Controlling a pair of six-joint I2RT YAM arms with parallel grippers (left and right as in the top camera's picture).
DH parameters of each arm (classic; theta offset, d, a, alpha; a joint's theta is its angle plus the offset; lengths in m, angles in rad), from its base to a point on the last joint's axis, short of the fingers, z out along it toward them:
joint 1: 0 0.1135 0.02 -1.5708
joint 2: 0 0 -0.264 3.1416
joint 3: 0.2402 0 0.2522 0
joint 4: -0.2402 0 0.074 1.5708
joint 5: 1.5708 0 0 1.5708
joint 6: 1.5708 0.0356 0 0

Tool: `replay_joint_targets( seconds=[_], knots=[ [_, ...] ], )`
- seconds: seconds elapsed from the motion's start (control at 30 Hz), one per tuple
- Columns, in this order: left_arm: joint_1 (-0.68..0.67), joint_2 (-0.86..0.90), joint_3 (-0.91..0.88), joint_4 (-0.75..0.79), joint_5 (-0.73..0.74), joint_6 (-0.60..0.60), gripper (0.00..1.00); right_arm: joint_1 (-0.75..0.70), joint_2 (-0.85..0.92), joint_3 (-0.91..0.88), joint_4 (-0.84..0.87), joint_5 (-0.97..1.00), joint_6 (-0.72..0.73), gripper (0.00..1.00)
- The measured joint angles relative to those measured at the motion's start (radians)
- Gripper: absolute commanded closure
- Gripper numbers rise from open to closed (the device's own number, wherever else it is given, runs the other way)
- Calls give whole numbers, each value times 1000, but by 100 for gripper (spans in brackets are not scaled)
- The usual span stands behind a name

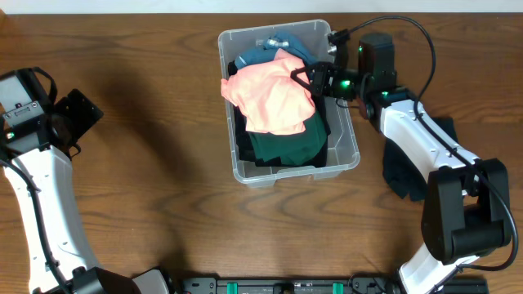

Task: Pack container
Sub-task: 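Lay the pink garment flat on top of the green garment in the bin, then open the right gripper and move it right toward the navy garment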

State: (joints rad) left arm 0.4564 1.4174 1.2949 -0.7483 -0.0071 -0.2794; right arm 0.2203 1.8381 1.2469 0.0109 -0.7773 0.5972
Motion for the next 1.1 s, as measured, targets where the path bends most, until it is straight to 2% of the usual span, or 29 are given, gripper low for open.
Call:
replay_joint_targets(
  seconds=[0.37,0.43,0.57,0.63,0.73,0.87,1.03,1.1],
  knots=[
    [0,0,0,0,0,0,2,-6,0,0,-74,199,-107,97],
    [0,0,0,0,0,0,2,-9,0,0,-74,202,-121,87],
    [0,0,0,0,0,0,2,-10,-8,0,-64,200,-156,51],
    [0,0,0,0,0,0,2,-11,-32,0,-55,202,-170,41],
    [0,0,0,0,0,0,2,-16,-104,0,-66,226,-197,34],
    [0,0,0,0,0,0,2,-43,-249,0,-77,273,-221,33],
    [0,0,0,0,0,0,2,-55,-350,2,-118,278,-246,44],
    [0,0,0,0,0,0,2,-60,-357,3,-174,280,-250,42]
  ],
)
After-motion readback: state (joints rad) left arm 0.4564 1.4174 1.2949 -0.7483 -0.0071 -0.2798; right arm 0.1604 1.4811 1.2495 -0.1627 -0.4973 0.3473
